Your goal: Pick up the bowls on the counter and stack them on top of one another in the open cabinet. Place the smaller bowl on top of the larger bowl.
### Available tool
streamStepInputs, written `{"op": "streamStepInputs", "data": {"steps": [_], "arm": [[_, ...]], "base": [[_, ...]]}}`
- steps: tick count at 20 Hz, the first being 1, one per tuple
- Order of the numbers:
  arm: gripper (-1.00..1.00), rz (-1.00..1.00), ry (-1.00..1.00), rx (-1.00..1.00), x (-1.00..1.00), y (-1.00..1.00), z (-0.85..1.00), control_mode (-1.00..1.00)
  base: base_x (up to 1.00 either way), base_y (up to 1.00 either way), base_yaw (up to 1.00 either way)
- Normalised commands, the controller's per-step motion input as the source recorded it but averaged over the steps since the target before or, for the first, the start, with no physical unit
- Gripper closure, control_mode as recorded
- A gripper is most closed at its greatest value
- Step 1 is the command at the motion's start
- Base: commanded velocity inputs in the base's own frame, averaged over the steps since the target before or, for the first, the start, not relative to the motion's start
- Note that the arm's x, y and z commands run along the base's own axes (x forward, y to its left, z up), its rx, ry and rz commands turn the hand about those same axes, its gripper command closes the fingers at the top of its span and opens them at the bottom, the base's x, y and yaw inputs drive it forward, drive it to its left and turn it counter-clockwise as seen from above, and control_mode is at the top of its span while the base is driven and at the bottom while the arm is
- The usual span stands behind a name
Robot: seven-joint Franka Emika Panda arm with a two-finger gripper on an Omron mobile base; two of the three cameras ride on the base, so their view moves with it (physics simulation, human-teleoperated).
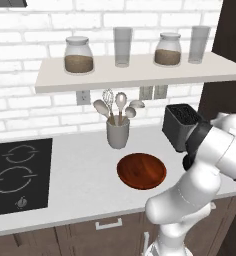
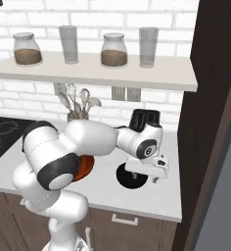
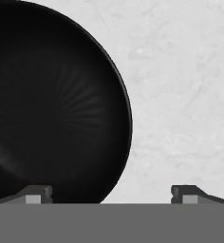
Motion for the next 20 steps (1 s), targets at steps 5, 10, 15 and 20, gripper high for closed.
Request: {"op": "streamStepInputs", "data": {"steps": [5, 10, 15, 20], "arm": [[-1.0, 0.0, 0.0, 0.0, -0.03, 0.0, -0.2, -1.0], [-1.0, 0.0, 0.0, 0.01, 0.0, 0.0, -0.15, -1.0], [-1.0, 0.0, 0.0, 0.0, 0.0, 0.07, -0.27, -1.0], [-1.0, 0.0, 0.0, 0.0, 0.0, 0.09, -0.27, -1.0]], "base": [[0.0, 0.0, 0.0], [0.0, 0.0, 0.0], [0.0, 0.0, 0.0], [0.0, 0.0, 0.0]]}}
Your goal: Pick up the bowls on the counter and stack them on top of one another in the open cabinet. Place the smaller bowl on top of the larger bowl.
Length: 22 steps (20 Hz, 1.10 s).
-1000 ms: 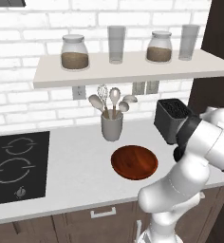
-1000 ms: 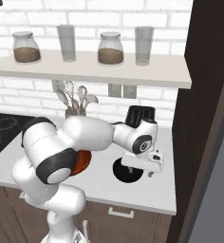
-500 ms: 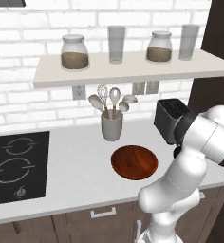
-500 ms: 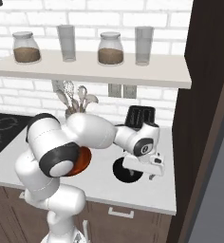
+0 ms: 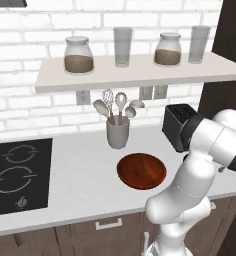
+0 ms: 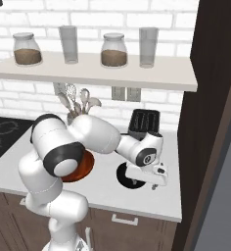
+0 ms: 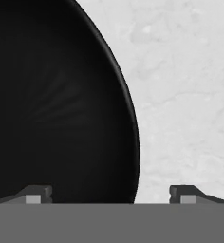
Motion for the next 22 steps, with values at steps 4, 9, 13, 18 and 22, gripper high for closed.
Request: {"op": "streamStepInputs", "data": {"steps": [4, 9, 13, 18, 22], "arm": [[-1.0, 0.0, 0.0, 0.0, -0.01, 0.01, -0.04, -1.0], [1.0, 0.0, -0.01, 0.0, 0.0, 0.0, 0.0, -1.0], [1.0, 0.0, 0.0, 0.0, 0.0, 0.0, 0.0, -1.0], [1.0, 0.0, 0.0, 0.0, -0.12, 0.0, 0.02, -1.0], [1.0, 0.0, -0.07, 0.0, -0.56, 0.0, 0.17, -1.0]], "base": [[0.0, 0.0, 0.0], [0.0, 0.0, 0.0], [0.0, 0.0, 0.0], [0.0, 0.0, 0.0], [0.0, 0.0, 0.0]]}}
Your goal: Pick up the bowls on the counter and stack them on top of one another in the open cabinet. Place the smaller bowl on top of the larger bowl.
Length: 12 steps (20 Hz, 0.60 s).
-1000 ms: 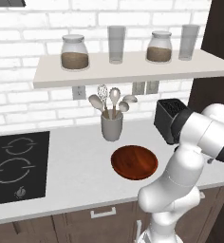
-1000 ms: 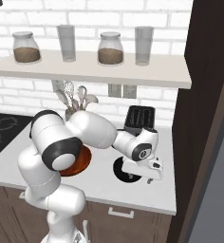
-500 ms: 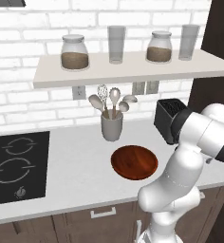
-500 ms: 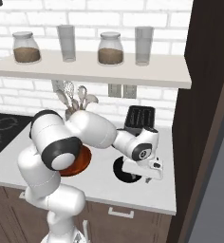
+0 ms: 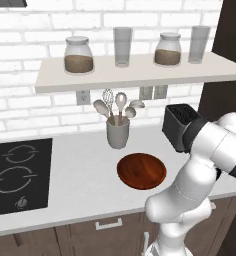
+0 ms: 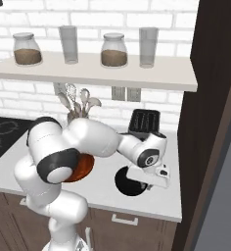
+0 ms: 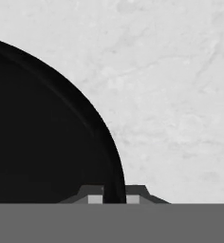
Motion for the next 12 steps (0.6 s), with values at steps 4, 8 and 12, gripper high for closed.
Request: {"op": "streamStepInputs", "data": {"steps": [4, 8, 12], "arm": [[1.0, 0.0, -0.2, 0.0, -0.86, 0.0, 0.46, -1.0], [1.0, 0.0, -0.24, 0.0, -0.63, 0.15, 0.68, -1.0], [1.0, -0.07, -0.23, 0.04, -0.26, 0.38, 0.62, -1.0]], "base": [[0.0, 0.0, 0.0], [0.0, 0.0, 0.0], [0.0, 0.0, 0.0]]}}
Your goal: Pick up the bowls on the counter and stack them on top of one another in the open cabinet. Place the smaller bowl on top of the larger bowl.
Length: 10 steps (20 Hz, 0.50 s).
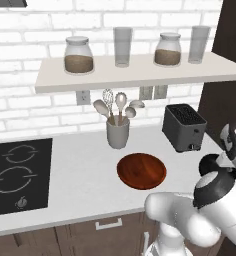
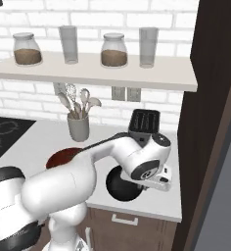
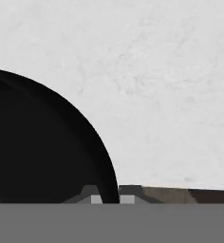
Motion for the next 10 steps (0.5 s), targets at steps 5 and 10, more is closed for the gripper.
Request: {"op": "streamStepInputs", "data": {"steps": [5, 10], "arm": [[1.0, -0.24, -0.15, 0.02, -0.01, 0.7, 0.65, -1.0], [1.0, -0.39, -0.03, 0.0, 0.0, 0.98, 0.61, -1.0]], "base": [[0.0, 0.0, 0.0], [0.0, 0.0, 0.0]]}}
